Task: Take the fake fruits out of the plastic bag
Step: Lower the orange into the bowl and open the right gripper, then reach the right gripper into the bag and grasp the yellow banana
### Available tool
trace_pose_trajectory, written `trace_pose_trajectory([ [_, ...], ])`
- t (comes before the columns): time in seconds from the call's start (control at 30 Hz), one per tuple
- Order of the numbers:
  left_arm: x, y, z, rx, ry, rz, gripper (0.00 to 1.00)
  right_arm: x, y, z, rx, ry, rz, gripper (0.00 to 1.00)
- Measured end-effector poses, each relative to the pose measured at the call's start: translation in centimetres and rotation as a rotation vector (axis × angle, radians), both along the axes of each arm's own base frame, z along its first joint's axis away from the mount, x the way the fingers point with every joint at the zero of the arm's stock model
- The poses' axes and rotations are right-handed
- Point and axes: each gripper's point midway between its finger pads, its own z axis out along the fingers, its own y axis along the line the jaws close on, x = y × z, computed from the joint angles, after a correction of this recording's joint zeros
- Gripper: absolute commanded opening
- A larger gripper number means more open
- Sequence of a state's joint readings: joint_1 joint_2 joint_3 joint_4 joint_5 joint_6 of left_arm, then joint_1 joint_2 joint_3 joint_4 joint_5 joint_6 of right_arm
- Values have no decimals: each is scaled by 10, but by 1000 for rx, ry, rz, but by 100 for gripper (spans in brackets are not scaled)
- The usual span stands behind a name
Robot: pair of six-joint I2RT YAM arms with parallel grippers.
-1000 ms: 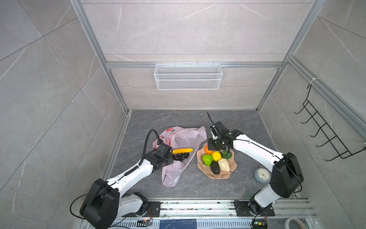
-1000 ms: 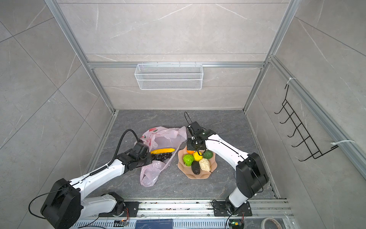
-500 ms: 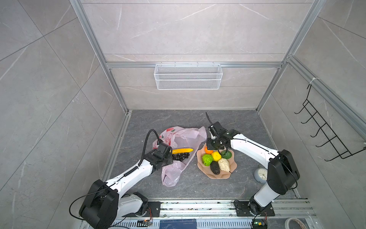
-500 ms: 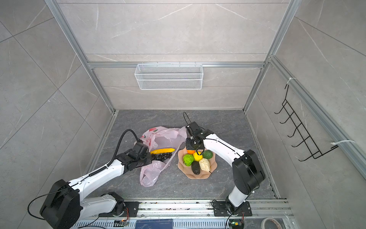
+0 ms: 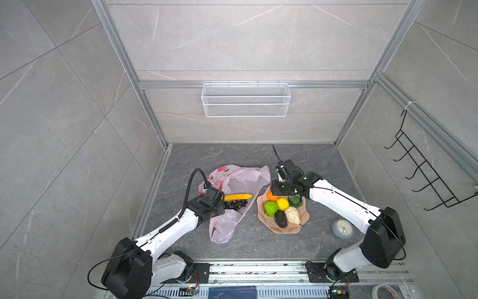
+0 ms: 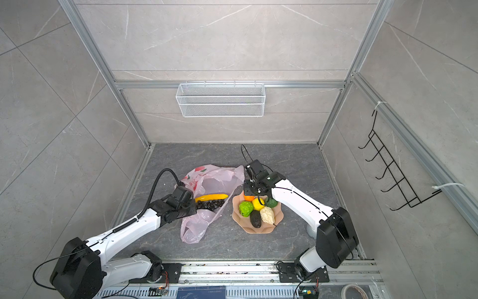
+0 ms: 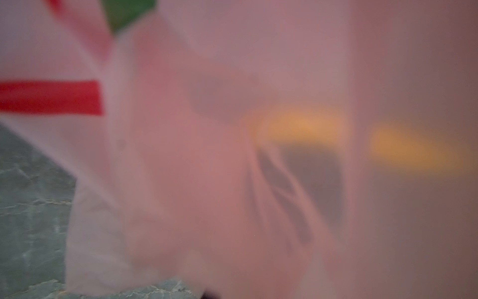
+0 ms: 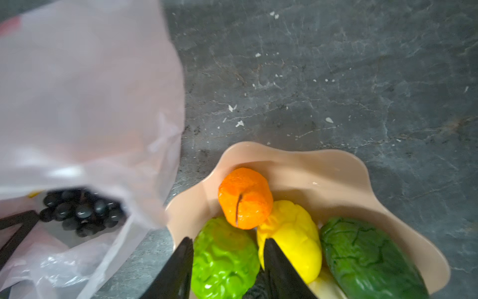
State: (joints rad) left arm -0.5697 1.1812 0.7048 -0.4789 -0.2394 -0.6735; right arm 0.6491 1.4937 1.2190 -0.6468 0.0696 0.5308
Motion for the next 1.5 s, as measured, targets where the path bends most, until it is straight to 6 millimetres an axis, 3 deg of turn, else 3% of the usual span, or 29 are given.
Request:
trace_pose_trajectory([
  [0.1,11,3,22,38,-47,-3,0,-17,27,22,16,-56,65,48],
  [0.2,21,3,52,57,-130,-13,0,-38,67,46,59,-110,166,48],
  [0.3,16,14,81,59,-238,-1,0,-53,105,65,107,-151,265,48],
  [0.37,9,23,96,54,-299,11,0,-53,127,67,128,-164,308,48],
  [0.47,-2,36,104,57,-340,30,0,-47,154,48,125,-135,353,49],
  [0.6,-11,39,84,69,-297,20,0,-41,177,-1,69,-64,397,51],
  [0.7,-17,35,53,80,-207,-4,0,-40,187,-33,24,-17,430,53],
  [0.77,-21,32,34,85,-140,-13,0,-39,192,-44,7,-5,445,53],
  [0.9,-28,25,10,40,-72,-6,2,-25,201,-48,-39,-24,439,61],
  [1.1,-31,20,4,-45,-93,26,2,-10,202,-38,-66,-69,402,72],
  [1.5,-24,16,8,-96,-126,59,4,15,170,-77,-177,5,435,75],
])
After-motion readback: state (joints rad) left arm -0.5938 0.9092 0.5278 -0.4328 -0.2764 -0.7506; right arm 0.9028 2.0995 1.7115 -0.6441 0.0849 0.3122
